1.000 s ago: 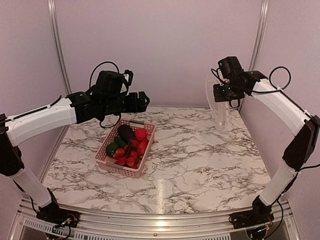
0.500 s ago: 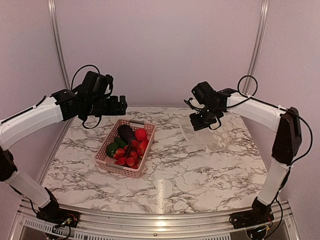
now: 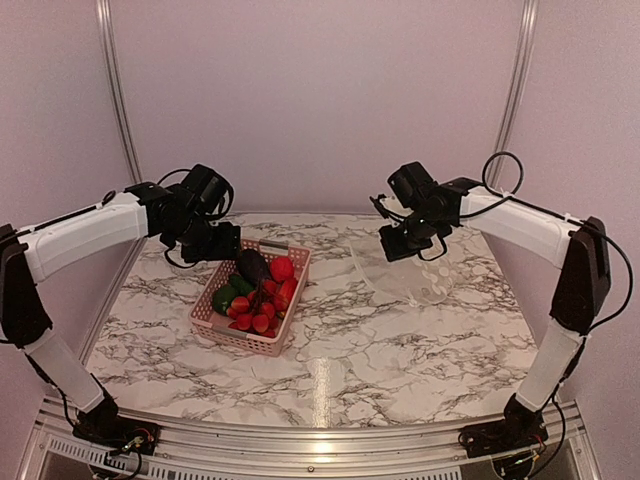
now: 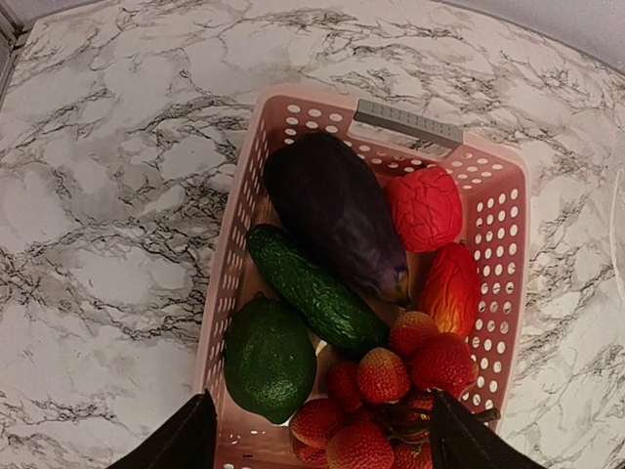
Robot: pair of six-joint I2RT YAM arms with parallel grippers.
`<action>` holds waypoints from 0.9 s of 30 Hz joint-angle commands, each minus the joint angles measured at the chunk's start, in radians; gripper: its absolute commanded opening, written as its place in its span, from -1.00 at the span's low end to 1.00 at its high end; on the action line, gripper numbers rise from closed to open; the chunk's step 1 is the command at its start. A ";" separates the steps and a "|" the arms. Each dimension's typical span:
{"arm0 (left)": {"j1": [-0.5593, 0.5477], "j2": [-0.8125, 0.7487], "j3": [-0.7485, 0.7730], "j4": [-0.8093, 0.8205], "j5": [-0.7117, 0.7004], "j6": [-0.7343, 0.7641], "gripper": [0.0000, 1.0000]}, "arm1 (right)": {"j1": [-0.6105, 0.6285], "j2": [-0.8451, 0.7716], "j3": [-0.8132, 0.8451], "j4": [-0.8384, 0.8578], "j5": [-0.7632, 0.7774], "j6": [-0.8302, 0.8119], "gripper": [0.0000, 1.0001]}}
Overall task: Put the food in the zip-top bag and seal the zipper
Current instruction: Pick up the fake fruit from the bin.
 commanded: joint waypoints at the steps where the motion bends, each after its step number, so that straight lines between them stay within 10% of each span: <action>1: 0.010 0.063 0.003 -0.117 0.035 -0.053 0.53 | -0.002 -0.046 -0.001 0.014 -0.017 0.012 -1.00; 27: 0.005 0.273 -0.067 -0.057 -0.012 -0.458 0.49 | -0.002 -0.069 -0.055 0.046 -0.058 0.027 -1.00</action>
